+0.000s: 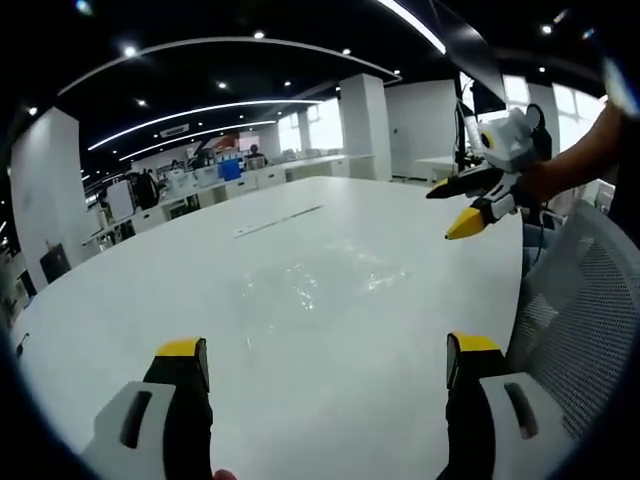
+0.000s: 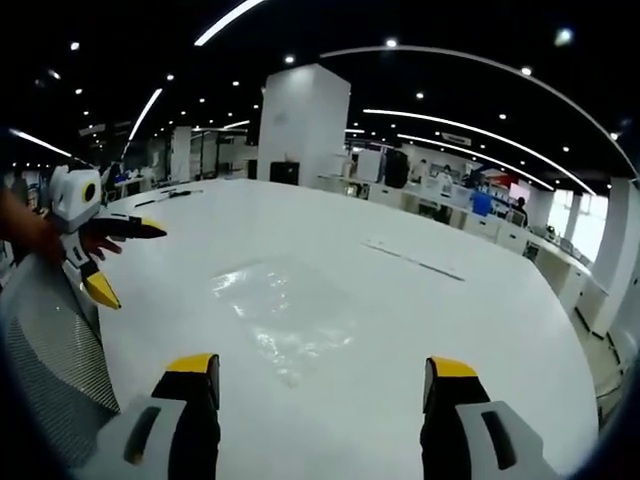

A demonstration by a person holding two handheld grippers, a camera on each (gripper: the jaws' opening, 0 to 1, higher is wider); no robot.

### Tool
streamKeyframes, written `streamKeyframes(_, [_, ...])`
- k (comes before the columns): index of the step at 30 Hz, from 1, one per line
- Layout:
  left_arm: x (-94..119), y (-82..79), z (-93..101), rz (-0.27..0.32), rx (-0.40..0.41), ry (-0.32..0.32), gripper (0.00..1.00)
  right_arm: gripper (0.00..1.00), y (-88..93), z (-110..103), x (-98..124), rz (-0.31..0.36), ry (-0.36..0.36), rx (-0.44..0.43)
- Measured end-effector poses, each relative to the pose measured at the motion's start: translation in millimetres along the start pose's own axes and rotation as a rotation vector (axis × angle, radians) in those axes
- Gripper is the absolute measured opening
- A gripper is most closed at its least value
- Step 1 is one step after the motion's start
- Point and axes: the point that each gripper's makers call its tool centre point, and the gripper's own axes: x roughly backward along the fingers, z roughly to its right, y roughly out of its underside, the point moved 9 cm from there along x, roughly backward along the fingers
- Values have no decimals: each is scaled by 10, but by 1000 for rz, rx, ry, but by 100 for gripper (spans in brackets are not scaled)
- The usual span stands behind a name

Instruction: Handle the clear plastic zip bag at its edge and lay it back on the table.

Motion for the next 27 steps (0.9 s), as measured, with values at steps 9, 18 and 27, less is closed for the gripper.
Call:
streamKeyframes(9, [-9,4,20,-1,-10,9,99,77,24,154,-157,-13,-19,-3])
streamKeyframes(18, [3,-9,22,-2,-3,3,99,71,36,299,-350,-20,-35,-11])
streamKeyframes(27, [8,-12,24,-6,-5,2,98,66,60,423,-531,-28,-42,-21])
